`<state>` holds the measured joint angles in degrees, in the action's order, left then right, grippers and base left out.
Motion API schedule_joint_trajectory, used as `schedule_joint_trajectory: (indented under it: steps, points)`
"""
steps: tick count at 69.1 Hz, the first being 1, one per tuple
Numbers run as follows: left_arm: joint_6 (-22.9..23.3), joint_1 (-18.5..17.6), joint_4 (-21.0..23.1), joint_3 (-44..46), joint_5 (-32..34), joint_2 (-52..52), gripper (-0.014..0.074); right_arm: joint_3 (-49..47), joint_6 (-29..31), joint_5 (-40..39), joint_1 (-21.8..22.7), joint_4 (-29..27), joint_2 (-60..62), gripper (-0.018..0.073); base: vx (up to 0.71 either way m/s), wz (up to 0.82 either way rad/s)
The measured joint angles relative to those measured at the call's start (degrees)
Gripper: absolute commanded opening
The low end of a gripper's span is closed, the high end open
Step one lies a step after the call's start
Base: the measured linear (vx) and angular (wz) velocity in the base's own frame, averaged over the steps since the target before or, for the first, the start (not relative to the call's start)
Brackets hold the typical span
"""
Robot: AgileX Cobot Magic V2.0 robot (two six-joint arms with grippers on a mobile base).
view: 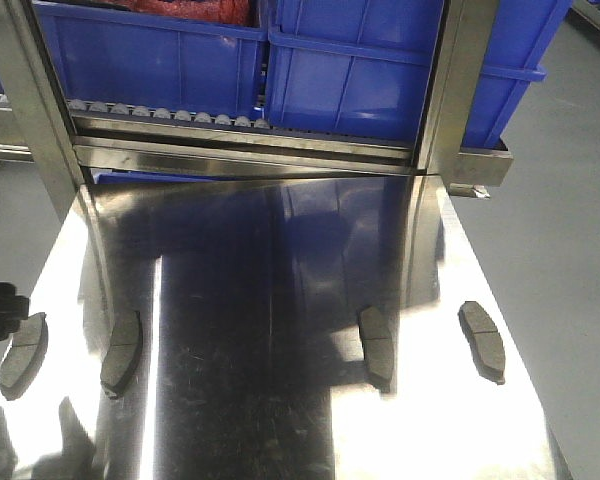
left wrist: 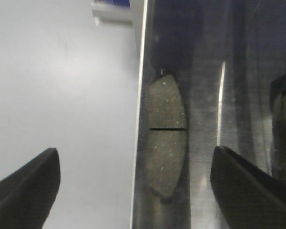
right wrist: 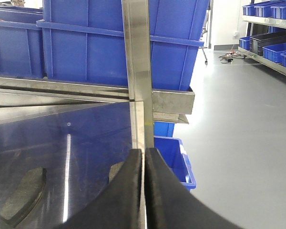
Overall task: Move and align brake pads A on conveyor
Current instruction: 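Close the left gripper on the dark grey brake pad, then lift the brake pad off the steel table with the left gripper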
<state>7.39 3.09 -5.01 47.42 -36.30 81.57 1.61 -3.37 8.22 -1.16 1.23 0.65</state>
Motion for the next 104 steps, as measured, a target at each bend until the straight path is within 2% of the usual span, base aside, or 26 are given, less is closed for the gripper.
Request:
schedule_joint_trajectory:
  steps: [9,17,45,73,104]
  points:
    - [-5.5,0.0,2.92,4.03,-2.48,6.31,0.0587,0.0,0.0,0.07,0.0,0.0,0.0,-0.0009,0.0,0.0]
    - [-7.39,0.0,3.42,5.63,-3.45,10.2,0.0587,0.0,0.0,0.07,0.0,0.0,0.0,-0.0009,0.0,0.0]
    - [-8.33,0.0,3.92,5.94,-4.41,14.29,0.0584,0.0,0.0,0.01,0.0,0.0,0.0,-0.0009,0.0,0.0]
    - [-8.71,0.0,5.01,5.99,-4.35,14.29,0.0468,0.0,0.0,0.01,0.0,0.0,0.0,-0.0009,0.0,0.0]
    - [-9.19,0.0,5.01,6.05,-4.29,16.21,0.0465,0.0,0.0,0.06,0.0,0.0,0.0,-0.0009,0.0,0.0]
